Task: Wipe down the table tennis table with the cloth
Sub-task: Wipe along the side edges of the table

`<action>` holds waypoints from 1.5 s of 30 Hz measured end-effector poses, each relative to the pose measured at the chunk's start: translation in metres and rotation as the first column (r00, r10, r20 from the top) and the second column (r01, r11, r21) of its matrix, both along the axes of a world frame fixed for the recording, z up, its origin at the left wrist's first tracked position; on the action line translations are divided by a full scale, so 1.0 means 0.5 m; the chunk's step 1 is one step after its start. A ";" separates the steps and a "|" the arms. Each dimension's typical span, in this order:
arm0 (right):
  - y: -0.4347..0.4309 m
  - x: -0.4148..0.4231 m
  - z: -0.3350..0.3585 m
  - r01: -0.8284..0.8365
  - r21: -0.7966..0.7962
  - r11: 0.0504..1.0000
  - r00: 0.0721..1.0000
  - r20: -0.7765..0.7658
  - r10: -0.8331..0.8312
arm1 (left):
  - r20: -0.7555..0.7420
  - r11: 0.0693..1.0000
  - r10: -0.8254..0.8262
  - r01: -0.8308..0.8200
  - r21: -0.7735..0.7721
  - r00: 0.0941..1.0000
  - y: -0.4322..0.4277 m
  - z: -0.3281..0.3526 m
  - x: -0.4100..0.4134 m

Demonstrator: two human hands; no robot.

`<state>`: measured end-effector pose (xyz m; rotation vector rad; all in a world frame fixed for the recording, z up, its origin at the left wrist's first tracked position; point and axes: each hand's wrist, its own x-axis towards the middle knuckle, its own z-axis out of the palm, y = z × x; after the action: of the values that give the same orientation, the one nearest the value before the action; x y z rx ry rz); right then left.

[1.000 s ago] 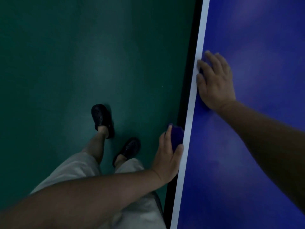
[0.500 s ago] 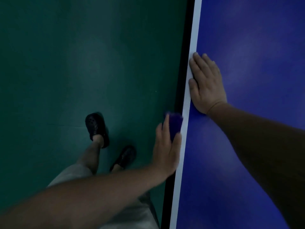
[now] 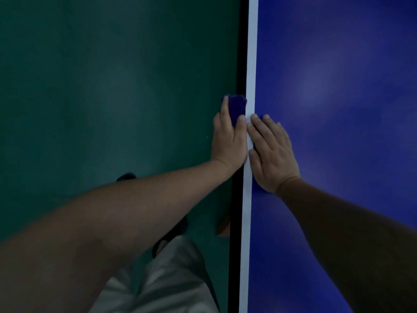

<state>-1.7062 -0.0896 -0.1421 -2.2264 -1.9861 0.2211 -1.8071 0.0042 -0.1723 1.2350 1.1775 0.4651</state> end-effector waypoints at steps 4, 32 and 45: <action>0.003 0.002 0.005 0.001 -0.028 1.000 1.000 0.006 0.000 | 0.017 0.998 -0.061 0.061 0.007 0.998 -0.093 0.009 -0.058; 0.012 -0.003 0.024 0.049 -0.102 0.994 0.995 -0.082 -0.058 | 0.013 0.968 -0.199 0.199 -0.153 0.980 -0.038 0.028 -0.062; 0.380 0.140 0.034 0.235 -0.061 0.970 0.968 -0.072 -0.239 | 0.010 0.985 -0.164 0.164 -0.045 0.986 0.188 0.033 0.067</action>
<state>-1.6360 0.1006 -0.1253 -2.4206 -1.6734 0.3288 -1.7736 0.0980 -0.1557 1.2787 1.0655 0.3170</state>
